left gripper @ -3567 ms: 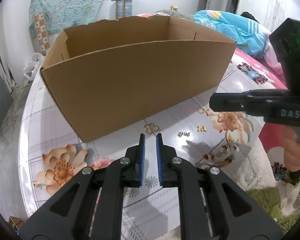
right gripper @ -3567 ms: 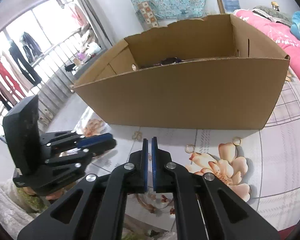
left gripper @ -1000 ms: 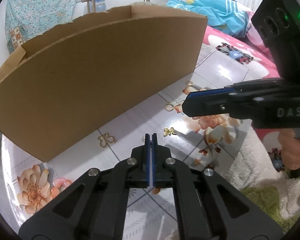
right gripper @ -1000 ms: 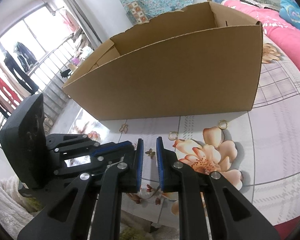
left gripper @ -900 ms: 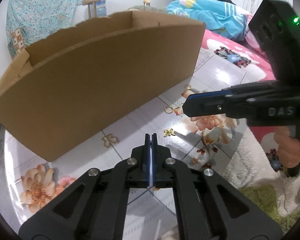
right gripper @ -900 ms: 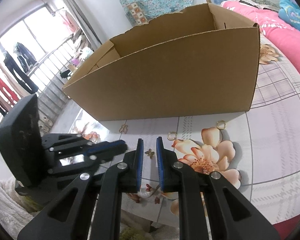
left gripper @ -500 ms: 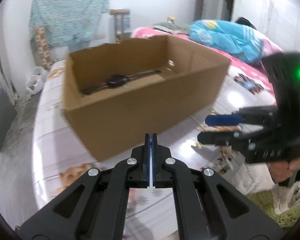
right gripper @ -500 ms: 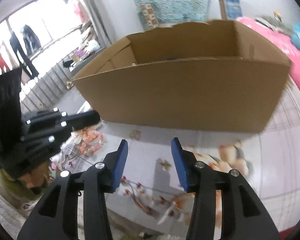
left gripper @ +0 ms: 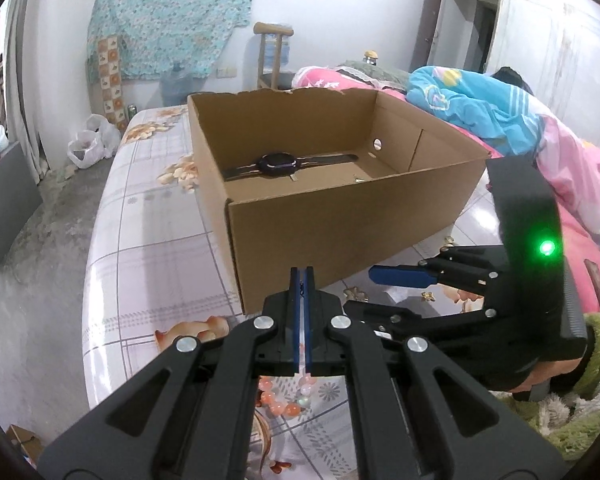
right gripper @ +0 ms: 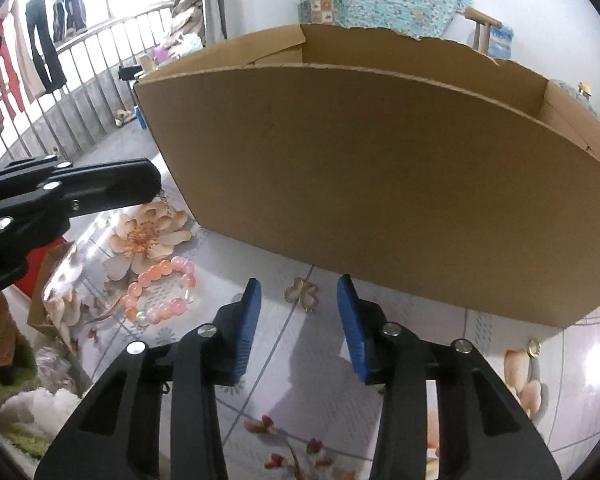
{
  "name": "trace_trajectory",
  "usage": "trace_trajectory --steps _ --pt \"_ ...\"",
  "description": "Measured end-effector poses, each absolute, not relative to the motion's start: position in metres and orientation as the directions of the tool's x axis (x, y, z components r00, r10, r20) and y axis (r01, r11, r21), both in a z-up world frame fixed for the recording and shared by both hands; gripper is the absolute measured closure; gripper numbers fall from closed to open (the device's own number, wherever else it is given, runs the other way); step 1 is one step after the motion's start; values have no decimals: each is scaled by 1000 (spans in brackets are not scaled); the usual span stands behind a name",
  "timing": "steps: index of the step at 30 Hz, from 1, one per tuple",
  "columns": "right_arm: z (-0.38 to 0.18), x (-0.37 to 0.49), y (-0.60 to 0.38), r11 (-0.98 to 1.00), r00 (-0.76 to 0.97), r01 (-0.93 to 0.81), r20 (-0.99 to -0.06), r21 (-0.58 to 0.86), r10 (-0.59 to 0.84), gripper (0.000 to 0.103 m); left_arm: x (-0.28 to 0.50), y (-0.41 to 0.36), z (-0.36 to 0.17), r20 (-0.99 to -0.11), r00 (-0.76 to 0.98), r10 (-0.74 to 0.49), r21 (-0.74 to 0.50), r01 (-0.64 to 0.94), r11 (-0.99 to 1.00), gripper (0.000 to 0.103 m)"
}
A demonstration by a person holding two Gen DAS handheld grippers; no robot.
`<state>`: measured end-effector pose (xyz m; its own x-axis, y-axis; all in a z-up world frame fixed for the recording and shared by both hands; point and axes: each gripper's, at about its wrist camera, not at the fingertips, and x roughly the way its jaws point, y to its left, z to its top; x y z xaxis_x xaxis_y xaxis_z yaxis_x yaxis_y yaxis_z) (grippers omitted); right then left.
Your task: Organize jewelry
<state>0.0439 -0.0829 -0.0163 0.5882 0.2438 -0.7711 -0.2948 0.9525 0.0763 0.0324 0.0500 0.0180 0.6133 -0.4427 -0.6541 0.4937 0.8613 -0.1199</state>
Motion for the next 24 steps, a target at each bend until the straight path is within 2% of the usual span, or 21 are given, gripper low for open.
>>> trace_trajectory --steps 10,24 --pt "-17 44 -64 941 580 -340 -785 8 216 96 37 63 12 -649 612 -453 -151 480 864 102" --pt "-15 25 -81 949 535 -311 -815 55 222 97 39 63 8 -646 608 -461 -166 478 863 102"
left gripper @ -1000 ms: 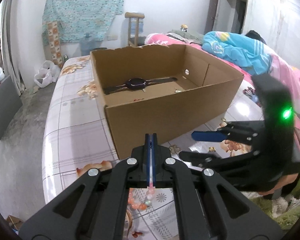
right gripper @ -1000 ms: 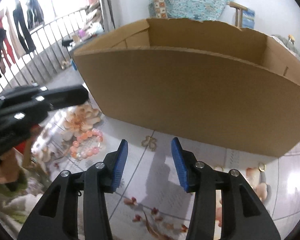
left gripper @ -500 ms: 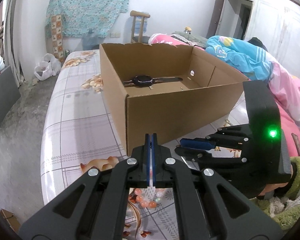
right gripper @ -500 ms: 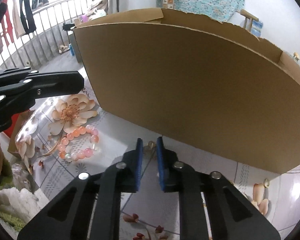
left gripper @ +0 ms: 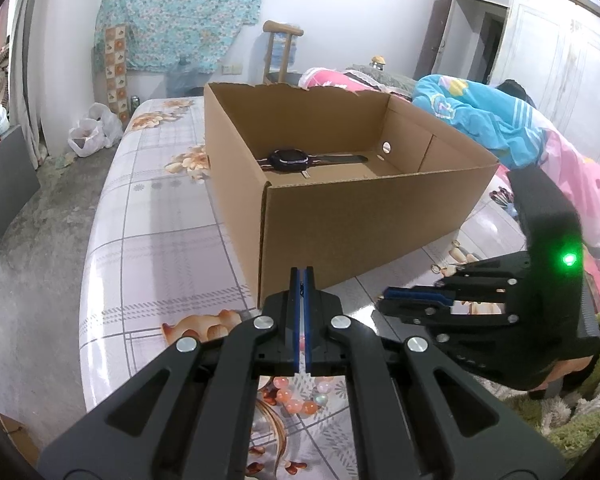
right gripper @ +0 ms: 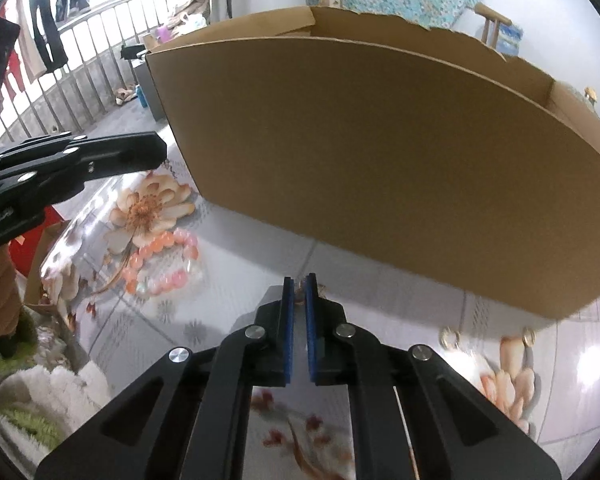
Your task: Organize jewelry
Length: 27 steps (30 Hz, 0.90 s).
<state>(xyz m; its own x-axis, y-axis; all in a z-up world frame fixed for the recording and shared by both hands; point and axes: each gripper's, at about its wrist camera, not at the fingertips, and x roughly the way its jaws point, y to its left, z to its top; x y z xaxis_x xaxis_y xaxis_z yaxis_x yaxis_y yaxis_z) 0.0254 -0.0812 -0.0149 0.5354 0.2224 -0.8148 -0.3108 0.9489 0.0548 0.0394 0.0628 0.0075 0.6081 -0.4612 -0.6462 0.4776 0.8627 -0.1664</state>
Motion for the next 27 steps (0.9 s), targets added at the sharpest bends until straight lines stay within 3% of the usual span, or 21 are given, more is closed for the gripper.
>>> trace_trajectory --steps 7,9,11,13,23,27 --pt "-9 13 -101 929 460 -327 -830 173 317 95 38 59 8 -641 604 -474 -173 488 855 102" --pt "-6 12 -100 920 461 -361 -829 152 317 88 38 59 8 -641 603 -475 -171 491 854 102" --pt "-3 14 -97 908 468 -406 -830 105 305 75 37 60 9 -639 604 -476 -172 491 854 102" --pt "-3 21 -97 890 467 -451 -833 63 296 72 37 60 9 -637 606 -476 -171 491 854 102" --pt "-12 52 -95 773 341 -630 -869 71 358 72 36 60 9 -637 604 -479 -175 492 853 102" --pt "-13 53 -96 759 333 -649 -878 51 344 78 36 61 9 -638 602 -480 -179 491 853 102"
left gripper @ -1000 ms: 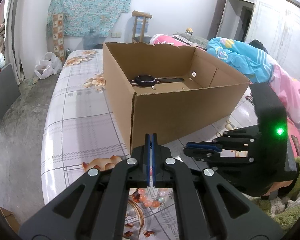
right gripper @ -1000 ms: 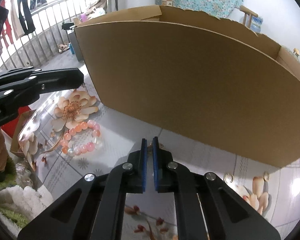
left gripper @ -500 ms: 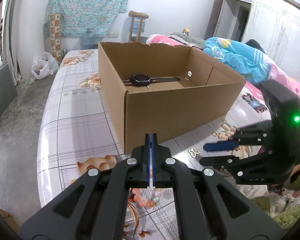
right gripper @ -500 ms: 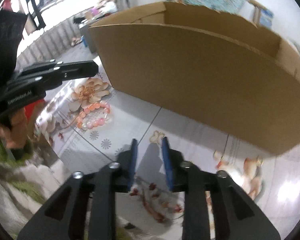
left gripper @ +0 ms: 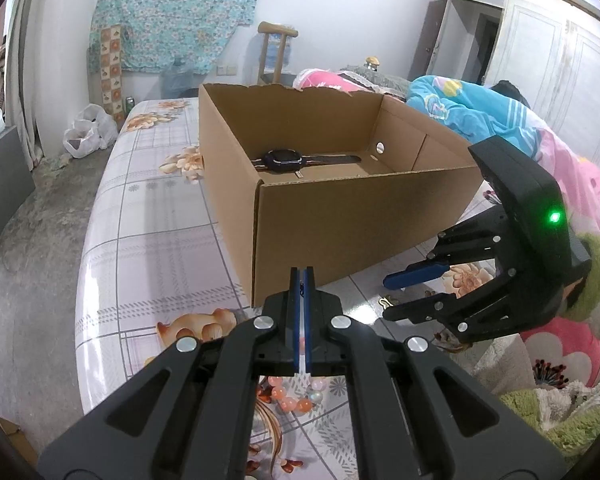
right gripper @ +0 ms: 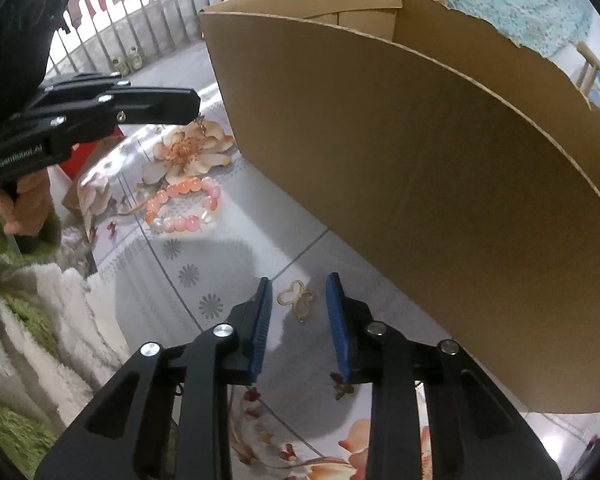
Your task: Organize jewelry
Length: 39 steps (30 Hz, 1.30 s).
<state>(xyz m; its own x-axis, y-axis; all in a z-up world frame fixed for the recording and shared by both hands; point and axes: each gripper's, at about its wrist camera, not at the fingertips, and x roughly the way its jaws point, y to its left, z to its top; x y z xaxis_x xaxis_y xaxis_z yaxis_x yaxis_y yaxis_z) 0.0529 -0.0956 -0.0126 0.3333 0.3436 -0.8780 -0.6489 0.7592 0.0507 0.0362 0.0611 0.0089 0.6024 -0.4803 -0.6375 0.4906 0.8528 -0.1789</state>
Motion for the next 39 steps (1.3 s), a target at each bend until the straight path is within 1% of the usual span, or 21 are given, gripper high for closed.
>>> trace_trajectory --steps 1,2,14,22,27,29,33,39 --pt "-12 53 -96 759 332 -650 -880 48 339 85 36 61 9 -639 602 -479 -178 490 853 102" --pt "-12 56 -97 761 326 -646 -881 57 342 87 36 61 9 -641 600 -479 -179 490 853 102" --pt "-10 54 -104 791 346 -605 -867 87 360 87 37 60 8 -638 603 -479 -174 493 853 102" --pt "11 47 -126 812 386 -572 -834 119 394 87 33 62 14 -624 610 -488 -175 500 848 102" --pt "34 33 -138 829 453 -542 -783 137 426 87 23 65 31 -588 609 -532 -205 524 826 102" --pt "46 27 -144 835 484 -529 -755 150 442 87 17 68 41 -564 612 -555 -221 535 815 102" --pt "68 20 -150 846 538 -506 -704 169 463 87 13 73 64 -497 604 -623 -292 559 776 102" --pt "102 22 -176 846 606 -480 -609 233 512 87 23 66 97 -424 576 -699 -344 611 713 102"
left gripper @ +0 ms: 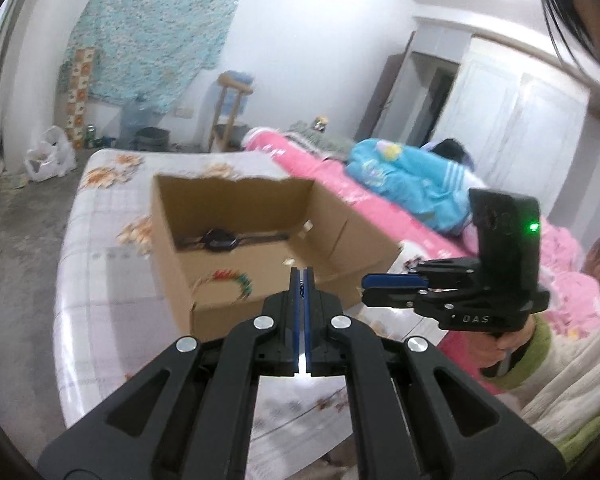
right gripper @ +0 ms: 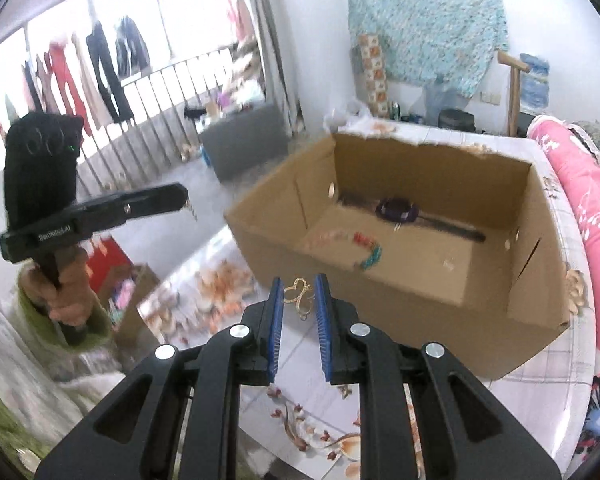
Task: Organize jewelry
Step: 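Lower both held pieces into the box and open both grippers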
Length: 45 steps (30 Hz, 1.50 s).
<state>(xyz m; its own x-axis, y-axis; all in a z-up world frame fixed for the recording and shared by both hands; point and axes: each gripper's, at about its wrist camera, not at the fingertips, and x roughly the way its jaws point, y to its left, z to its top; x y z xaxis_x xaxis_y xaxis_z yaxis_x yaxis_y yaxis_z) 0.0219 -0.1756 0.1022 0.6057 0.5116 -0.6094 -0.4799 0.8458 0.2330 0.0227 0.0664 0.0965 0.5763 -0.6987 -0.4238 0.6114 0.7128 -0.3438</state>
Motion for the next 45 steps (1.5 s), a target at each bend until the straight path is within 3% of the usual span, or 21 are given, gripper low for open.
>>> trace_trajectory --steps 7,14,21,30,32,34,36,45 --pt "118 64 -210 844 605 -417 -590 337 535 87 72 42 121 -450 485 -750 -414 630 657 102" --pt "101 129 -227 867 512 -296 -699 402 499 87 150 7 98 -612 344 -712 -499 531 685 102" --pt "69 166 -211 909 420 -234 -807 346 415 87 211 -26 37 -757 157 -634 -541 393 743 102" --pt "53 175 -194 949 418 -197 -855 244 307 87 241 -44 18 -806 129 -577 -511 339 790 102" --pt "51 176 -193 951 417 -190 -857 243 302 87 244 -45 18 -817 135 -560 -495 334 803 99" --pt "49 175 -192 953 417 -181 -859 243 298 86 245 -47 17 -826 141 -546 -482 324 814 84" --pt "48 173 -192 954 418 -178 -859 241 295 86 246 -47 18 -830 157 -535 -471 318 823 77" --pt "56 166 -200 950 467 -160 -828 267 311 67 246 -41 32 -840 247 -482 -402 312 861 59"
